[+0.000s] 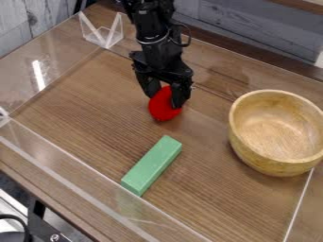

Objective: Move the red object to the right side of the table

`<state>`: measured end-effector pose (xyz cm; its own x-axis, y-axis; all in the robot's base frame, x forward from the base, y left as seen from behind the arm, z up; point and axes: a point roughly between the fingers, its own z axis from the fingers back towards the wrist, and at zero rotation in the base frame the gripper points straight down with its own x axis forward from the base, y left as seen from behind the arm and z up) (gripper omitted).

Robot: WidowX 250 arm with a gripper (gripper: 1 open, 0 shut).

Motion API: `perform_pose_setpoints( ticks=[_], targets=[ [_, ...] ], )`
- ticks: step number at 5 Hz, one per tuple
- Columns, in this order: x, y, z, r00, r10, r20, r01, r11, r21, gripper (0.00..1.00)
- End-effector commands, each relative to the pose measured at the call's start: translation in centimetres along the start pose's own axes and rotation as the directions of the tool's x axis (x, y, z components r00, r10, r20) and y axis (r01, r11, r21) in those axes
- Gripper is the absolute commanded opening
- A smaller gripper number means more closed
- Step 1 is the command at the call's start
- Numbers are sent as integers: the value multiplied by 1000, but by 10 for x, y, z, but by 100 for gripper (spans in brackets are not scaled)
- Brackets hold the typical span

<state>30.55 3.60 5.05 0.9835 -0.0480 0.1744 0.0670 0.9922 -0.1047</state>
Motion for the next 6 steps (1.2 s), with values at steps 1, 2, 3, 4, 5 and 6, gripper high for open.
perform_pose_setpoints(
  ticks=[1,2,3,4,5,6],
  targets=[
    [16,-7,14,998,12,63,-13,1000,22,100],
    [22,-12,12,997,26,68,-28,999,30,100],
    [16,2,4,998,-3,62,1,999,33,100],
    [11,18,-5,998,-23,52,21,999,38,100],
    [12,23,-16,996,-81,46,80,996,27,0],
    [11,3,-3,989,-126,73,124,992,31,0]
  ],
)
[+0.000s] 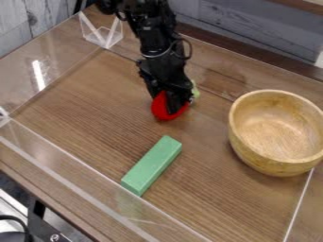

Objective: Move the red object to the right side of the table

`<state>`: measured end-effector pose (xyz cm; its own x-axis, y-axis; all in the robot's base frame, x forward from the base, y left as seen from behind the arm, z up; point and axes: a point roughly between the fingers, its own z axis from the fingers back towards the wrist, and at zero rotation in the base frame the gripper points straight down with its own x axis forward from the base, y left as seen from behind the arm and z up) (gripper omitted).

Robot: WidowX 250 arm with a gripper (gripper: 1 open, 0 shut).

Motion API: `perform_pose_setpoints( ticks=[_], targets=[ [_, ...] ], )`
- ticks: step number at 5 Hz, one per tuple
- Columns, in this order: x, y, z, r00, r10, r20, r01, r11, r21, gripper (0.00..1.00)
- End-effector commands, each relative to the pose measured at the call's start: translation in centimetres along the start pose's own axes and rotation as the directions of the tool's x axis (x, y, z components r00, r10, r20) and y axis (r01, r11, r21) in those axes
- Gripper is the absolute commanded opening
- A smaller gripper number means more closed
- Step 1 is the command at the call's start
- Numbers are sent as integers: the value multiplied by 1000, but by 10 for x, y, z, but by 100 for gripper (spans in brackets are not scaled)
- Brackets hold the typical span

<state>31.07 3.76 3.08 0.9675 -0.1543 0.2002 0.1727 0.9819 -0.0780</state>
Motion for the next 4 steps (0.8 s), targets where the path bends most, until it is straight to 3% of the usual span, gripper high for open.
perform_pose_setpoints(
  ticks=[1,3,4],
  targets=[
    [10,-24,32,995,-60,85,58,998,25,0],
    [-7,-78,44,991,-98,85,99,995,-4,0],
    [-16,-104,55,995,-64,79,66,998,-17,0]
  ],
)
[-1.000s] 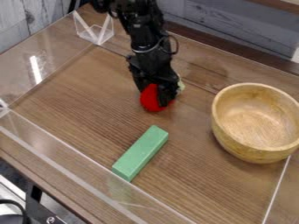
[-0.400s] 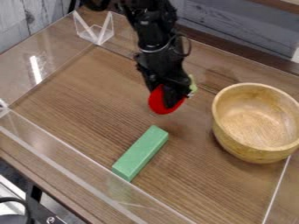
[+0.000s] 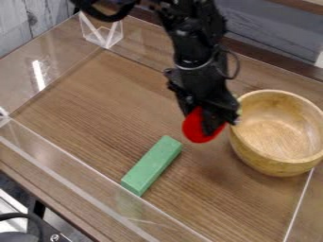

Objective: Move the red object to the right side of the table

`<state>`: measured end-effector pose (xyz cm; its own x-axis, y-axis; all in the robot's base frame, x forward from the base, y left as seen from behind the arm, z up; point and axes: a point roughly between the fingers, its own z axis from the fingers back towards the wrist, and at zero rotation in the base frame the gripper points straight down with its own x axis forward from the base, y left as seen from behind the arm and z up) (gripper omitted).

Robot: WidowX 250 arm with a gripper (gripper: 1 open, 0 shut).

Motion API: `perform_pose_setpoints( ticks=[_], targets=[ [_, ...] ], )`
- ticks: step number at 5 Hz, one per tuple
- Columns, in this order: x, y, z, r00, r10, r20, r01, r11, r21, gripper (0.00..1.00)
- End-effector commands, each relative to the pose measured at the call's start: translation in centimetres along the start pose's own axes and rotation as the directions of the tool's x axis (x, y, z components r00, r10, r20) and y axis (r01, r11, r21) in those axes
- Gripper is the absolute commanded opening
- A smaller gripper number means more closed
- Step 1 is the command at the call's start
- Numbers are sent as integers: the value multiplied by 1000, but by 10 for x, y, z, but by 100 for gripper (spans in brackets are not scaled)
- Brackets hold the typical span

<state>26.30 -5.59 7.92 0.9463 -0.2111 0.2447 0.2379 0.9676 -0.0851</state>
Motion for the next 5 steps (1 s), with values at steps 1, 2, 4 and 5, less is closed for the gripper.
perform_pose_setpoints(
  ticks=[1,2,4,5],
  targets=[
    [-2,-25,16,1000,21,21,-20,1000,-23,0],
    [-19,-39,12,1000,14,1,-13,998,-57,0],
    [-37,-53,-8,996,-67,-50,61,993,-102,0],
    [-42,-59,-21,990,-116,-82,105,986,-125,0]
  ],
)
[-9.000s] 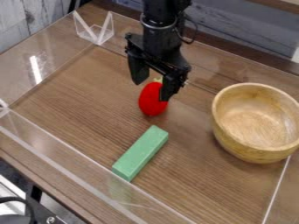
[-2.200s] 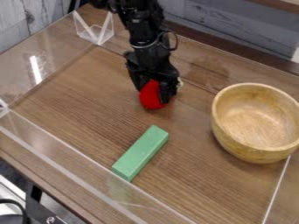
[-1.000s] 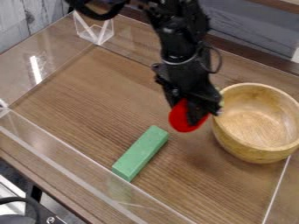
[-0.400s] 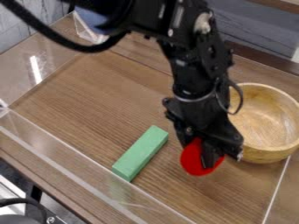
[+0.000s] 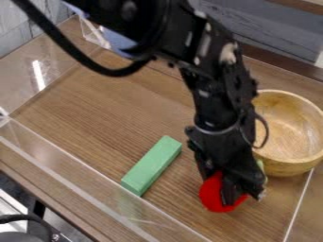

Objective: Move the red object to the right side of the table

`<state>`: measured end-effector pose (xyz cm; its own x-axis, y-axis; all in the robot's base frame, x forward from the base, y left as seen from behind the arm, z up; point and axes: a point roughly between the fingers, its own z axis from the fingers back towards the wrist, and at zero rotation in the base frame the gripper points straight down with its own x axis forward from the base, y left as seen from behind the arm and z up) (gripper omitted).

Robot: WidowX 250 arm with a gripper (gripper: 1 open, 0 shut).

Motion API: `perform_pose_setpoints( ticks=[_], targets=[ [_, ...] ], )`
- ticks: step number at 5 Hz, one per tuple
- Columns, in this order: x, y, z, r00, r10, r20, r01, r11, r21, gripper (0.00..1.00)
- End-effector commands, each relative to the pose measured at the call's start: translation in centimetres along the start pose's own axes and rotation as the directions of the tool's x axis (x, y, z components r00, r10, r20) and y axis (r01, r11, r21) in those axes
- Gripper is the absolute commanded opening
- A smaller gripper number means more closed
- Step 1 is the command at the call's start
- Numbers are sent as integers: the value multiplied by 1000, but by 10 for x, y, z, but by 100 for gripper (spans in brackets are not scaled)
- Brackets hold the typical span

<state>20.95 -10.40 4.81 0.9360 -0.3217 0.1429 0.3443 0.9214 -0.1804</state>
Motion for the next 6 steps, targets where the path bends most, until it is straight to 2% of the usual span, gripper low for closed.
perform_pose_setpoints(
  ticks=[1,2,4,6],
  targets=[
    [7,0,-5,999,-52,6,52,999,-16,0],
    [10,4,-11,997,-83,-5,83,996,-26,100],
    [17,19,-5,998,-57,-4,57,998,-21,100],
    [-4,31,2,999,32,20,-32,999,-4,100]
  ],
)
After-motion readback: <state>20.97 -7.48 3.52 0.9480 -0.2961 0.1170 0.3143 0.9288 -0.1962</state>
